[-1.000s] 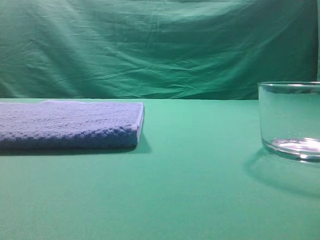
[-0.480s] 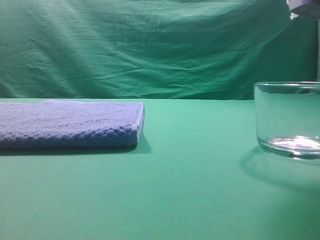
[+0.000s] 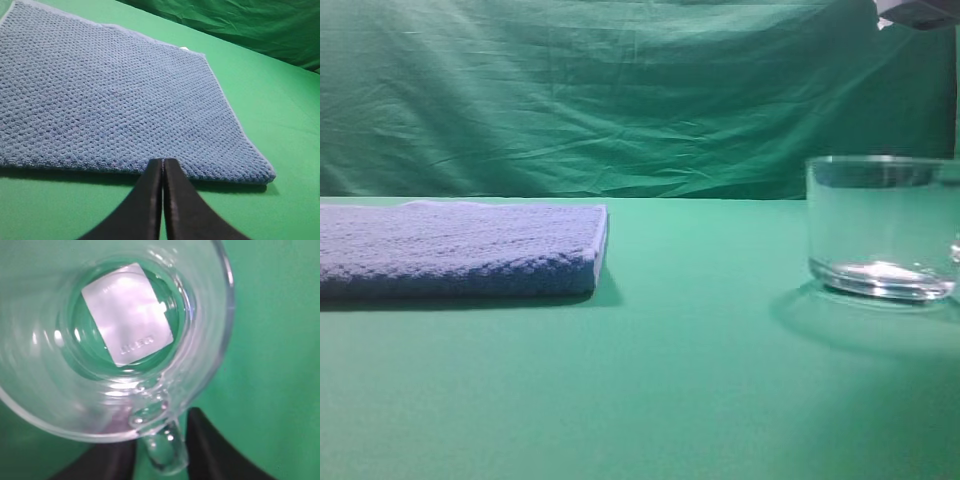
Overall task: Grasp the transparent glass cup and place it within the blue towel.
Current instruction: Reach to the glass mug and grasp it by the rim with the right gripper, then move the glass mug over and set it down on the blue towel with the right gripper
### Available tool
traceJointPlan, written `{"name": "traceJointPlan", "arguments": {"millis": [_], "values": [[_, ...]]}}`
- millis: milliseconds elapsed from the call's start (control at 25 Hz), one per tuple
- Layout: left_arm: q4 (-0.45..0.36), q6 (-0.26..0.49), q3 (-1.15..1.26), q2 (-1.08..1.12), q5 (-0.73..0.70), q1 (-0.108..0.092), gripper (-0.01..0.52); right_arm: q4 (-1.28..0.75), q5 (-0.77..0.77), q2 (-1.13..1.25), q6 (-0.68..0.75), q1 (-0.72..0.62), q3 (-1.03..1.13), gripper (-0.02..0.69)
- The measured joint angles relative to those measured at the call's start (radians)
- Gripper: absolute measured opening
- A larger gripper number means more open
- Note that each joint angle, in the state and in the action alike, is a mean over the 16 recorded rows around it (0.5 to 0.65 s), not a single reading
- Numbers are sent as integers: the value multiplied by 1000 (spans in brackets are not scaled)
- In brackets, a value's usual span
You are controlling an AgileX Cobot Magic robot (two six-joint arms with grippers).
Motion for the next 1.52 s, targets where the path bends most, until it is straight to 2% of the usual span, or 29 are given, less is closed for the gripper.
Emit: {"name": "traceJointPlan", "arguments": {"millis": [480,960,1520], "values": [[0,0,0,0,0,0,0,6,67,1,-4,51,-163,106],[0,0,0,0,0,0,0,66,18,28,-6,238,-387,106],[0,0,0,0,0,0,0,158,-65,358,-18,444,-708,106]]}}
